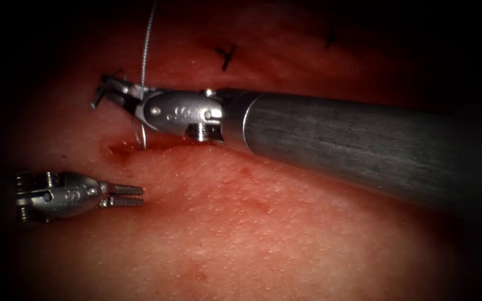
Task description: Wound Closure
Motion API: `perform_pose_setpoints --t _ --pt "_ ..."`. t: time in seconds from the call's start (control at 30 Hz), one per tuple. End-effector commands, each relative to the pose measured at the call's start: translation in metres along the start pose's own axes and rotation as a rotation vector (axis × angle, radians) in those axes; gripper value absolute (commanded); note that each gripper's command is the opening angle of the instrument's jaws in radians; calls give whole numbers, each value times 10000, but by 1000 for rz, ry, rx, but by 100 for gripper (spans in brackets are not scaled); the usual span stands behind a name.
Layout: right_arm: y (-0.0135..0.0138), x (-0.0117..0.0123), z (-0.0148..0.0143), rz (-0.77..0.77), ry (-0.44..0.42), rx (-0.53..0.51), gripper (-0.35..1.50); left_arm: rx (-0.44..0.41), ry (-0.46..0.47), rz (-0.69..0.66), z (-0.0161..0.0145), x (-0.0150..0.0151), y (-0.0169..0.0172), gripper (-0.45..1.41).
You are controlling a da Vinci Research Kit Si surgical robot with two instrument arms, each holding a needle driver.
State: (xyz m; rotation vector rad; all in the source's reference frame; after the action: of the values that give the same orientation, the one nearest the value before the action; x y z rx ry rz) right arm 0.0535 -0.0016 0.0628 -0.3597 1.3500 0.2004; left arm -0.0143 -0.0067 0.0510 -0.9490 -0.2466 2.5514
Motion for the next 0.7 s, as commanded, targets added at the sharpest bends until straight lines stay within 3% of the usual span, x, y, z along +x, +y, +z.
perform_pose_setpoints --t 0.03,0.33,0.7 --pt "-3 0 13 -4 6 -6 -35 1 2 1 8 2 -1 -18" --pt "-17 -2 7 -16 6 2 -35 -2 2 0 6 3 -4 -18" --pt "-13 7 -13 14 -37 -86 -35 -2 2 1 7 3 -4 -21"
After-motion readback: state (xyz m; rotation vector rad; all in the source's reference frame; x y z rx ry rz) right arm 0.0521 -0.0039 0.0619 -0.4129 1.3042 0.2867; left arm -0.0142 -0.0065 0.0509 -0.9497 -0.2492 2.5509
